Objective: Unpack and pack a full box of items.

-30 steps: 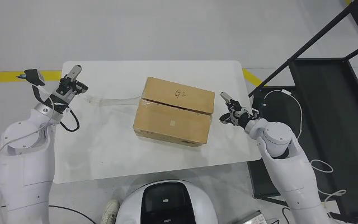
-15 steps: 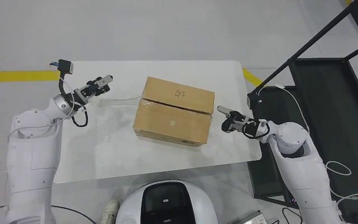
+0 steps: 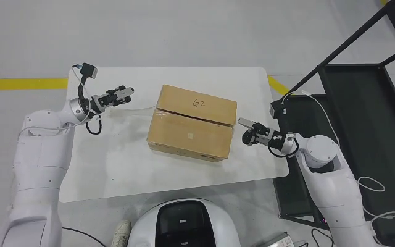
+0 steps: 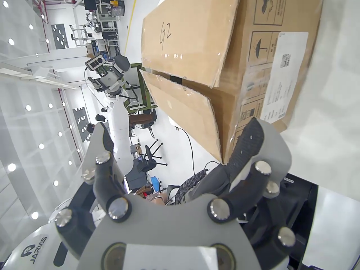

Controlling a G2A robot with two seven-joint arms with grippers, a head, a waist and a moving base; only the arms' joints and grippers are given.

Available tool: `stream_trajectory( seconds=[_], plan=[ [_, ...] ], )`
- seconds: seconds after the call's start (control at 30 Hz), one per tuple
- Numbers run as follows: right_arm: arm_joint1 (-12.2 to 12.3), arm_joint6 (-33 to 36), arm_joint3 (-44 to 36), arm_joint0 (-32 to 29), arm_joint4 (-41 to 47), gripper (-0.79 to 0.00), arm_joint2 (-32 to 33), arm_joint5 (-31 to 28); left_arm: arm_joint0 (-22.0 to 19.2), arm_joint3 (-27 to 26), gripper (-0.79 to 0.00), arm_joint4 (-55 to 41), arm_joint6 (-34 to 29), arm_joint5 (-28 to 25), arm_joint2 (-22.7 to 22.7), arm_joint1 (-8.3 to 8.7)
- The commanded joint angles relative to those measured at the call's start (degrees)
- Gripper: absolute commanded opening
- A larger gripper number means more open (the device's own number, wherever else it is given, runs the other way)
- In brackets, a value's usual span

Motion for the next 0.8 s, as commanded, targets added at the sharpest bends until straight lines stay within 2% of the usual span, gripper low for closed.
stream_trajectory(
  seconds=[0.0,0.2,0.27,0.33,0.47,0.77],
  plan=[
    [0.0,0.0,0.0,0.0,0.0,0.000,0.0,0.0,0.0,0.0,0.000,0.0,0.0,0.0,0.0,0.00],
    [-0.1,-0.7,0.3,0.0,0.0,0.000,-0.4,-0.3,0.1,-0.1,0.000,0.2,0.3,0.1,0.1,0.00],
    [-0.1,0.2,1.3,1.0,0.4,0.000,-1.6,-2.3,0.8,-1.6,0.000,2.7,2.1,0.4,1.1,-0.02],
    [-0.2,1.0,4.1,2.9,0.1,0.000,-2.7,-4.9,0.7,-2.6,0.000,5.4,4.5,-3.3,2.0,-0.09],
    [-0.4,4.3,10.0,7.0,2.3,0.000,-5.3,-8.3,-0.7,0.3,0.000,10.6,8.7,-9.0,5.6,-0.72],
    [-0.5,10.8,15.4,11.5,4.4,0.000,-9.0,-12.5,-6.4,9.9,0.000,6.7,8.7,-10.4,10.8,-1.81]
  ],
)
